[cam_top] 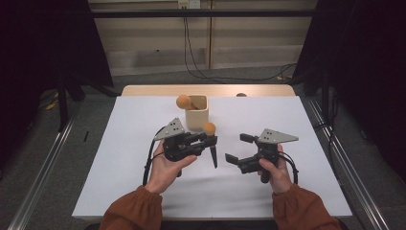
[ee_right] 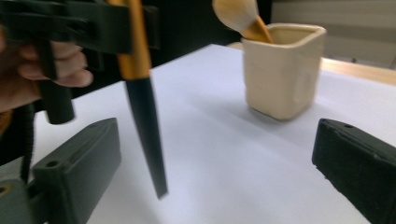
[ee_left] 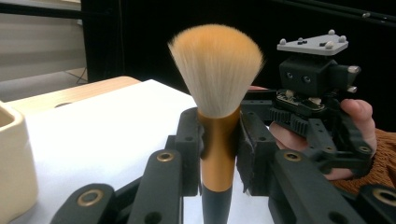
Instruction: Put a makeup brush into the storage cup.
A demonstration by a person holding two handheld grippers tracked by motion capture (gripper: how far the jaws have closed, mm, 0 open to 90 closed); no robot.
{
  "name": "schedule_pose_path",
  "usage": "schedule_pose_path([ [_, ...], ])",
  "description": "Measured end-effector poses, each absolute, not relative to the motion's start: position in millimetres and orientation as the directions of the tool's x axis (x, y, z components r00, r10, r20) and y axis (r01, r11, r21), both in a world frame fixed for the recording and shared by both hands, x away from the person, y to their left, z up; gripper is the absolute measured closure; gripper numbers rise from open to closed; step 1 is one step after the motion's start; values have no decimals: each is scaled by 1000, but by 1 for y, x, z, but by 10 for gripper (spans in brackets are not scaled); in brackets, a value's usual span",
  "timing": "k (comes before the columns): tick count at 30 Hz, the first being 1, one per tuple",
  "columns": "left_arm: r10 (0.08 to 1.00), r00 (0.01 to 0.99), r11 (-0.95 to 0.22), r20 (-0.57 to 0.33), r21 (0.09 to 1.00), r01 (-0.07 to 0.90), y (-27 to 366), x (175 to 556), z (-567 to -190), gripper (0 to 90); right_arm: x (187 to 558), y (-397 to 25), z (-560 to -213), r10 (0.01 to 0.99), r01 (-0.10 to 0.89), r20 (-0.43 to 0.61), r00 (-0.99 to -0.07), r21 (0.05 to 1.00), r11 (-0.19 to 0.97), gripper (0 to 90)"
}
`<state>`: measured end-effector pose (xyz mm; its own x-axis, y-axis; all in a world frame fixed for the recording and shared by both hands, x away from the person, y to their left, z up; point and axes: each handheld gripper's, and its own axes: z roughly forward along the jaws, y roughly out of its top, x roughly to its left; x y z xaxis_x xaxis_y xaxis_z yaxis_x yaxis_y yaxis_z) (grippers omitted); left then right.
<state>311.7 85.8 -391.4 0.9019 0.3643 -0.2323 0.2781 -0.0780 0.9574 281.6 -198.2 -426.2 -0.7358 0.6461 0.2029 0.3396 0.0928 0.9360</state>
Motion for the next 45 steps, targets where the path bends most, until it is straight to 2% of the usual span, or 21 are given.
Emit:
schedule_pose_path([
  [14, 394, 890, -79, -229, 956, 282, 97, 313, -391, 725, 273, -224, -421, 696, 347, 204, -689, 935, 69, 23],
  [18, 403, 888, -87, -220, 957, 276, 101, 316, -388, 725, 270, -233, -423, 742, 327, 177, -647, 943, 60, 31],
  [30, 456, 867, -86, -202, 959, 269, 116, 329, -374, 725, 256, -264, -436, 812, 316, 204, -547, 948, -25, 51],
  [38, 492, 850, -78, -187, 963, 257, 126, 341, -361, 725, 250, -274, -445, 835, 321, 168, -523, 947, 10, 31],
  [41, 509, 839, -45, -195, 967, 252, 132, 345, -354, 725, 247, -277, -449, 857, 281, 119, -501, 959, 32, 14],
  [45, 521, 835, -54, -175, 970, 237, 134, 348, -346, 726, 244, -279, -451, 868, 292, 119, -483, 956, 32, 0],
])
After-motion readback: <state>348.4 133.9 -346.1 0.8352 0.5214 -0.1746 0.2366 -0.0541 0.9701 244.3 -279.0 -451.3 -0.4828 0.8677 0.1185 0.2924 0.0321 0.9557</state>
